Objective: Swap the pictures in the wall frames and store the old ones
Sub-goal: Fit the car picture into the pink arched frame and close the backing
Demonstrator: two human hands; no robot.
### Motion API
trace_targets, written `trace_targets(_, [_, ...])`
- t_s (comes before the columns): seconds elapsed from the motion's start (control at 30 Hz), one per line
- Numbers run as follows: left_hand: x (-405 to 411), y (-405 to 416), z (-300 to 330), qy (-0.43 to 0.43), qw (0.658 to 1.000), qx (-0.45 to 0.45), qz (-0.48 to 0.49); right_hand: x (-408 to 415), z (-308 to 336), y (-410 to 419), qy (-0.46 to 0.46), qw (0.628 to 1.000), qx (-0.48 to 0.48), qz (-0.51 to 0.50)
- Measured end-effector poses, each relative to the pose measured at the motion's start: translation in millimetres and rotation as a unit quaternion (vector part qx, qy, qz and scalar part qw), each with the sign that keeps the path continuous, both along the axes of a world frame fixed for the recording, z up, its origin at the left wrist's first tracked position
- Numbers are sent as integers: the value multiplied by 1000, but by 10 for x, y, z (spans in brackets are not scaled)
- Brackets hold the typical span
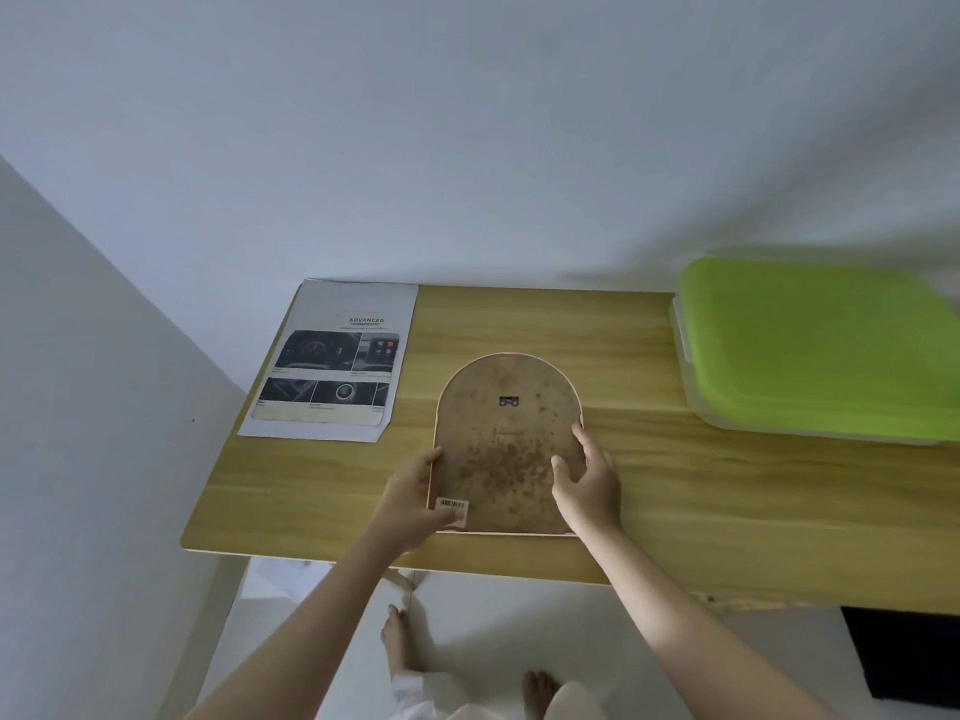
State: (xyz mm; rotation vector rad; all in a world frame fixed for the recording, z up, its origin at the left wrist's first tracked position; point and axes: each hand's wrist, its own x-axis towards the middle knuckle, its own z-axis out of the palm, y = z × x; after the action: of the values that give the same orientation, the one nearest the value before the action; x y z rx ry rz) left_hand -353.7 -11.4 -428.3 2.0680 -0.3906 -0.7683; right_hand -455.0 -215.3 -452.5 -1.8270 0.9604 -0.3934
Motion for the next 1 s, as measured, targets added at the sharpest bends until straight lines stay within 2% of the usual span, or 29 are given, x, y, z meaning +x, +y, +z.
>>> trace_targets(0.1, [11, 11, -40, -38, 999, 6, -16, -15, -46, 24, 13, 997, -73, 21])
trace_targets(0.4, [53, 83, -142, -59, 998, -12, -27, 10, -123, 94, 13, 980, -197, 1])
trace_targets(0.63, [74, 114, -180, -75, 996, -27, -39, 130, -85, 48, 81, 982, -170, -17])
trace_targets(0.8, [83, 170, -196, -87, 993, -18, -83, 693, 188, -193, 63, 968, -228, 81])
trace_targets(1.0, [84, 199, -243, -126, 985, 26, -114, 1390, 349, -559, 201, 901, -267, 277])
